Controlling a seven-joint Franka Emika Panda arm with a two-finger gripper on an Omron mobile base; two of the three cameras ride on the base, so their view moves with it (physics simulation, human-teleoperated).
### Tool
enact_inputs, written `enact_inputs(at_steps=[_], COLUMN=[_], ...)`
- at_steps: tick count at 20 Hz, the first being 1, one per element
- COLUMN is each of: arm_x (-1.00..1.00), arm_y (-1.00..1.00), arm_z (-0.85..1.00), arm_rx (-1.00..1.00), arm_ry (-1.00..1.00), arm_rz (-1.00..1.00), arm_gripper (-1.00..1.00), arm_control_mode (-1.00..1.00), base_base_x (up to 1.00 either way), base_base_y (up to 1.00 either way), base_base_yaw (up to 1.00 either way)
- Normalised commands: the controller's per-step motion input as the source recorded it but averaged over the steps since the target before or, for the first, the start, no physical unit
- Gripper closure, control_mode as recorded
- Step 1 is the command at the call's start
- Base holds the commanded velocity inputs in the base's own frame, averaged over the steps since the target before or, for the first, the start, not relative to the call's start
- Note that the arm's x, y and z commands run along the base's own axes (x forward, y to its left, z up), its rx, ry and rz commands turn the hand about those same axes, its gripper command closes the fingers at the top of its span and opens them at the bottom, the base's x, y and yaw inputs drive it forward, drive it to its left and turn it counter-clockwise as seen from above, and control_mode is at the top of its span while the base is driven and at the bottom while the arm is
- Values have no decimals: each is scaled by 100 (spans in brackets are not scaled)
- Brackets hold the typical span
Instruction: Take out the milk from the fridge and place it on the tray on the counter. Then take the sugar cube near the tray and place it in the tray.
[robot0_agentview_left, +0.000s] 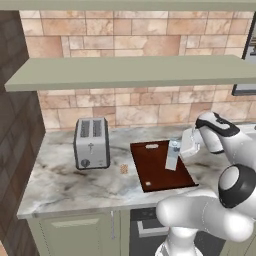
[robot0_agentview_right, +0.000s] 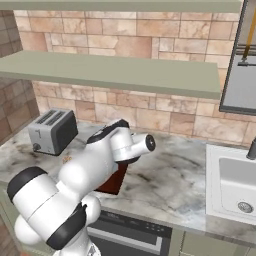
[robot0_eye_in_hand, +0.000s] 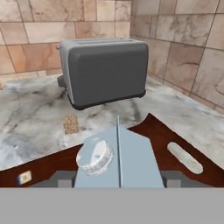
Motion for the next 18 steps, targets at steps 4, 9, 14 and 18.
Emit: enact_inputs(at_steps=[4,9,14,18], arm_x=[0,-5,-6,-1], arm_y=[0,0,-1,0], arm_z=[-29,-20,9,15], arm_rx=[0,0,0,0], arm_ry=[-1,-2,-2,-2], arm_rz=[0,0,0,0], arm_gripper=[100,-100,-100,-100], arm_control_mode=[-100,-100,-100,-100], base_base_x=[0,0,0,0], base_base_y=[0,0,0,0], base_base_yaw=[0,0,0,0])
